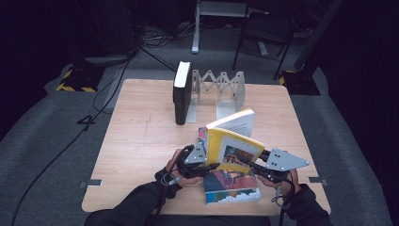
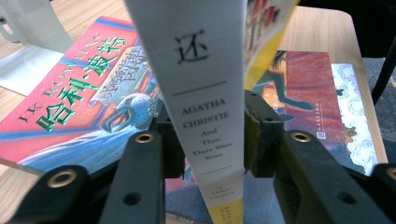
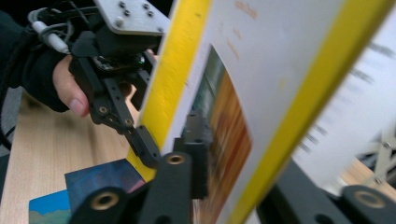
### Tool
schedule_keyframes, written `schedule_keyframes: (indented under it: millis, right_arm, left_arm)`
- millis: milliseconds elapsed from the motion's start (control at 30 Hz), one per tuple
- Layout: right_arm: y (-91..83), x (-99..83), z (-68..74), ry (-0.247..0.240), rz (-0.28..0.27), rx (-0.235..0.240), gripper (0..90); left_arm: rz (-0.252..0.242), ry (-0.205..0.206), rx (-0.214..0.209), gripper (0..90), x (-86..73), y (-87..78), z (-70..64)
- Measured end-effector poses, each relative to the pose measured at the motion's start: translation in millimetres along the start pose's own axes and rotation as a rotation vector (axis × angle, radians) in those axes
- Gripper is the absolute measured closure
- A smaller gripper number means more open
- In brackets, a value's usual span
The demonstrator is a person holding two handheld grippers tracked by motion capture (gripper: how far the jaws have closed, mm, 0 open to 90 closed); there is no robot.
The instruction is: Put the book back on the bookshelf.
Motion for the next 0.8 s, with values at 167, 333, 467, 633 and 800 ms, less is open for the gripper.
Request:
schedule_keyframes:
  millis: [167, 333, 467, 633, 800]
  right_arm:
    - [-8.3, -7.2, -6.3, 0.011, 0.016, -0.038, 69.5]
    - [-18.4, -14.4, -19.6, 0.039, 0.017, -0.107, 57.1]
    - [-23.0, -21.9, -28.4, 0.062, 0.032, -0.159, 48.5]
    - [-13.0, -36.9, -29.1, 0.108, 0.070, -0.139, 40.2]
    - [-3.4, -47.7, -18.9, 0.111, 0.102, -0.084, 45.9]
  left_arm:
    - [0.004, 0.018, -0.014, 71.6, 0.0, -0.7, -3.0]
    - [0.010, 0.031, -0.014, 73.7, -0.4, -1.1, -5.5]
    - [0.002, 0.021, -0.021, 74.1, -0.3, -0.8, -5.7]
    - [0.001, 0.036, -0.027, 74.6, -0.4, -0.7, -8.0]
    - [-0.045, 0.021, -0.024, 73.5, -0.7, 0.3, -8.4]
Point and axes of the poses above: each handheld gripper's, and its own axes: y roughly forward along the jaws, x roughly out of its top, z roughly to its left, the point moved 9 cm from there along y, roughly forward along the jaws, and after that the axes turned 6 degrees about -z, right-handed, at the moved point
